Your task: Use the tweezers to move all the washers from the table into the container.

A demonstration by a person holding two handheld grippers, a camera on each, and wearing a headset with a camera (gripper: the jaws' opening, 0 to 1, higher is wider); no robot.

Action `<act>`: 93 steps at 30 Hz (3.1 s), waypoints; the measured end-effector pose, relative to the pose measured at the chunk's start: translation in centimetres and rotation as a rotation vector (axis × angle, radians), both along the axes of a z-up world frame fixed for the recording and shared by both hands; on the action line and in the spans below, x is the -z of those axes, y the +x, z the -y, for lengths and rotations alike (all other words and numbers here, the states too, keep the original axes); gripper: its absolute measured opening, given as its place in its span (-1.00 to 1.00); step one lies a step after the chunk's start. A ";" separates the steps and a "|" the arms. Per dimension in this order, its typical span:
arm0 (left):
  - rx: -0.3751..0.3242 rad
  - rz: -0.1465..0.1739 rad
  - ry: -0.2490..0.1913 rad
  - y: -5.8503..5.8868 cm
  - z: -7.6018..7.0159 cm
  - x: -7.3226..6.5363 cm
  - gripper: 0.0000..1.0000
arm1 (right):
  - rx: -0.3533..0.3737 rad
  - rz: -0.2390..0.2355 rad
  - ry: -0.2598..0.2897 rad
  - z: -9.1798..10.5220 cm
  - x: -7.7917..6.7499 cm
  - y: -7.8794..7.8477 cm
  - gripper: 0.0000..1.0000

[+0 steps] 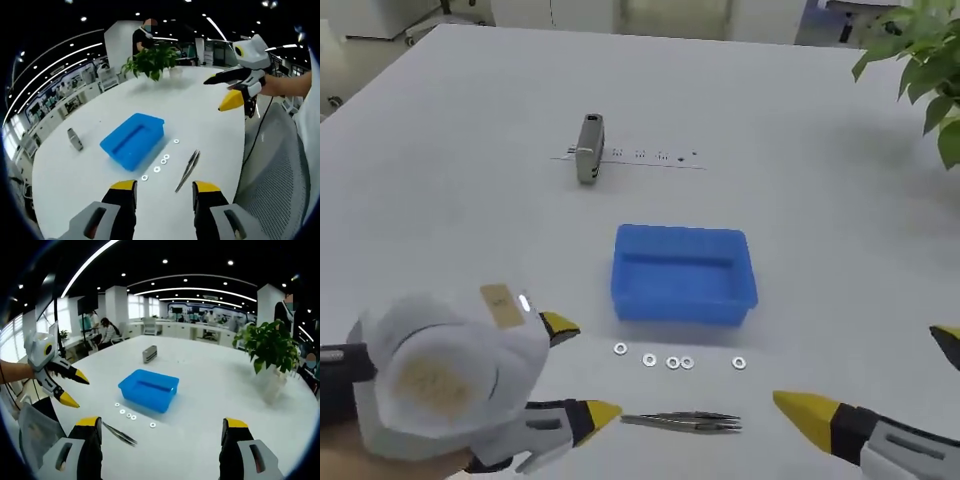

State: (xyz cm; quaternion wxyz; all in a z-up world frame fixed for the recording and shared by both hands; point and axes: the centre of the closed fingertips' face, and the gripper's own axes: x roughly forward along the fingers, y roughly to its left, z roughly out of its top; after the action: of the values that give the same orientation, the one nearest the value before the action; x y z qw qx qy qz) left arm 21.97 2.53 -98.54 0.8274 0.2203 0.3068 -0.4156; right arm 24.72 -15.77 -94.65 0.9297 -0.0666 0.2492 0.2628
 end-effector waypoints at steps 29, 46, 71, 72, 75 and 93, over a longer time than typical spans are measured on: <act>0.266 -0.139 0.199 0.2 2.3 9.3 -0.93 | -0.015 -0.048 0.006 -0.5 0.9 -0.8 0.98; 0.342 -0.104 0.242 -0.6 3.2 8.7 -1.00 | -0.065 -0.029 0.017 -2.5 -0.1 -1.1 0.98; 0.297 0.003 0.064 -3.3 5.7 0.5 -1.00 | -0.218 -0.026 -0.034 -5.6 -0.2 -4.6 0.88; 0.296 0.007 0.060 -3.3 5.8 0.3 -1.00 | -0.242 -0.040 -0.038 -5.7 0.1 -5.0 0.74; 0.287 0.003 0.039 -3.6 6.1 -0.6 -1.00 | -0.271 -0.056 -0.060 -6.2 0.7 -5.4 0.67; 0.340 -0.008 -0.014 -6.7 5.6 -7.4 -1.00 | -0.755 -0.182 -0.074 -12.5 0.9 -9.2 -0.41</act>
State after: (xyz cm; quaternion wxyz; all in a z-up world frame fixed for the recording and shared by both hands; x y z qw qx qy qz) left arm 15.28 -3.07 -91.17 0.7454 0.2616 0.2657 -0.5525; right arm 15.49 -3.28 -95.51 0.7388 -0.1634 0.2980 0.5820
